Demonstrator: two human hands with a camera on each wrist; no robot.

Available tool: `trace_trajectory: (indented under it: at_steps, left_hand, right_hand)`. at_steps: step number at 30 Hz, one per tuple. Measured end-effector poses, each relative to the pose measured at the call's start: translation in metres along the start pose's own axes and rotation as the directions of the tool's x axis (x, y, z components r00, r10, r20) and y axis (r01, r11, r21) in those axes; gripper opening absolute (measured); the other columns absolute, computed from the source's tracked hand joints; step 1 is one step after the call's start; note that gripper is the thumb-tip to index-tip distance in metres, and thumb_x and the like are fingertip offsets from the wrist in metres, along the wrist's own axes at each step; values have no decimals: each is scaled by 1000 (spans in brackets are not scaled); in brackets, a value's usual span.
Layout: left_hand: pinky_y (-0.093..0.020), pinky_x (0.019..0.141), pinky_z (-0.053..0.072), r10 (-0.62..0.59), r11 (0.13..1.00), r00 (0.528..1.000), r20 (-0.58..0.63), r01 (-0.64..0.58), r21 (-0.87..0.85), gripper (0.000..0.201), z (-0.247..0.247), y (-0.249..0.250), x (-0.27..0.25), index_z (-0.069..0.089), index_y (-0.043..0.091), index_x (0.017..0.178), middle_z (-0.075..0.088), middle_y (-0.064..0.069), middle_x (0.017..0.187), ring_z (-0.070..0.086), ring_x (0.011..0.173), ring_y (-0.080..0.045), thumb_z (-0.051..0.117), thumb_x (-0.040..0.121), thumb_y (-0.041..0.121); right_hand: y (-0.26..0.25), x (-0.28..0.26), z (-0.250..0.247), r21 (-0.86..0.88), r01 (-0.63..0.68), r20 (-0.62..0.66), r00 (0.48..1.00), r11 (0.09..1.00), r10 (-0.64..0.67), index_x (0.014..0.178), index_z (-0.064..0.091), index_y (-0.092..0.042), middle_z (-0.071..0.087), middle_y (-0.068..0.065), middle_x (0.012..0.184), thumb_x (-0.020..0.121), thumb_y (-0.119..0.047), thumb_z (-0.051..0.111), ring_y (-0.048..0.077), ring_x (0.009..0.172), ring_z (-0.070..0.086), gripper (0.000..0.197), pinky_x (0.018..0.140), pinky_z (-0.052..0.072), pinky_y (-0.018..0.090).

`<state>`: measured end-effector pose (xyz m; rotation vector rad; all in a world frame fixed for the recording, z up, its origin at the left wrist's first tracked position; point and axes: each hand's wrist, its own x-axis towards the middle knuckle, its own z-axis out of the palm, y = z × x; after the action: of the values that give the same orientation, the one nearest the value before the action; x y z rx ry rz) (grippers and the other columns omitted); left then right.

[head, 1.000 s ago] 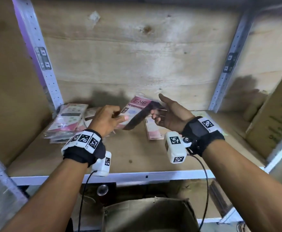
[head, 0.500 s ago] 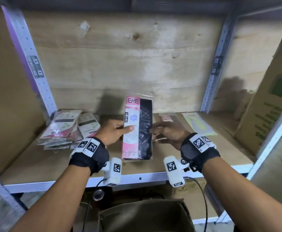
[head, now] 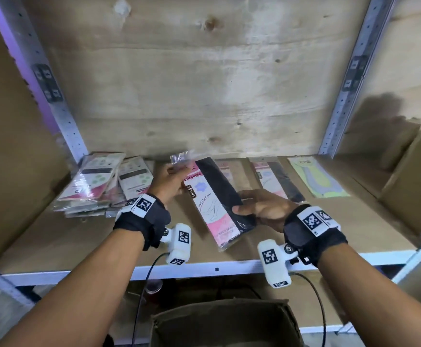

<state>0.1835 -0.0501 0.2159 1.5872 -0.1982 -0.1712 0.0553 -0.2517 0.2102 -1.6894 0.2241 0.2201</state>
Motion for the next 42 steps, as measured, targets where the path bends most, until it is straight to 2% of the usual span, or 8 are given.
trace_trajectory:
  at_steps: [5, 16, 19, 21, 24, 28, 34, 42]
  left_hand:
    - [-28, 72, 55, 136, 985, 987, -85, -126, 118, 37, -23, -13, 27, 69, 12, 112, 76, -5, 98, 72, 85, -17, 75, 84, 35]
    - [-25, 58, 38, 173, 884, 984, 47, -177, 433, 54, -35, -24, 35, 50, 19, 52, 50, 7, 42, 47, 40, -9, 54, 95, 53]
    - [-30, 66, 41, 66, 947, 997, 48, -78, 312, 50, -30, -20, 32, 50, 20, 55, 55, -12, 61, 56, 57, -20, 57, 94, 49]
    - [-24, 52, 39, -31, 986, 998, 63, 20, 163, 42, -27, -15, 28, 57, 12, 68, 57, -17, 66, 56, 46, -19, 60, 94, 45]
    - [-14, 30, 23, -108, 989, 986, 126, 119, -82, 28, -20, -7, 20, 66, 6, 93, 59, -5, 51, 41, 29, -7, 57, 99, 32]
    - [-15, 31, 21, -144, 948, 967, 212, 196, -250, 21, -16, -2, 10, 68, 16, 108, 47, 5, 40, 32, 29, -3, 51, 101, 26]
    - [-13, 32, 29, -105, 942, 935, 340, 203, -268, 37, -9, 10, -5, 57, 9, 76, 46, 3, 38, 38, 28, -3, 42, 101, 32]
    - [-19, 43, 38, -194, 908, 969, 150, 236, -346, 58, -3, 6, 3, 66, 9, 97, 64, -2, 70, 49, 51, -11, 41, 95, 62]
  right_hand:
    - [5, 3, -19, -140, 16, 132, 991, 990, 3, 126, 61, -3, 67, 18, 123, 94, 3, 57, 30, 110, 67, 33, 89, 55, 29]
    - [14, 11, -54, -184, 9, 16, 1000, 983, -7, 102, 67, -8, 75, 12, 103, 82, -12, 76, 20, 87, 71, 22, 83, 55, 30]
    - [14, 9, -59, -209, 68, -6, 997, 975, -71, 110, 64, -2, 74, 15, 107, 86, -14, 72, 17, 88, 69, 28, 81, 52, 27]
    - [14, 7, -61, -202, 104, -16, 994, 974, -110, 112, 65, -4, 72, 19, 111, 87, -14, 71, 21, 95, 68, 28, 89, 50, 33]
    - [15, 5, -62, -157, 143, -29, 988, 977, -150, 110, 65, -6, 73, 17, 110, 87, -11, 69, 22, 98, 69, 24, 94, 50, 36]
    - [13, 2, -60, -124, 185, -26, 982, 975, -189, 101, 68, -11, 77, 5, 98, 88, -6, 68, 14, 89, 73, 14, 77, 54, 23]
    - [7, -9, -57, -93, 212, -26, 976, 973, -215, 99, 67, -6, 76, 4, 93, 90, 2, 62, 14, 83, 72, 13, 75, 56, 23]
    - [10, -21, -73, 77, 64, -72, 996, 995, -58, 111, 57, 3, 58, 22, 110, 95, 3, 51, 32, 101, 56, 17, 85, 46, 37]
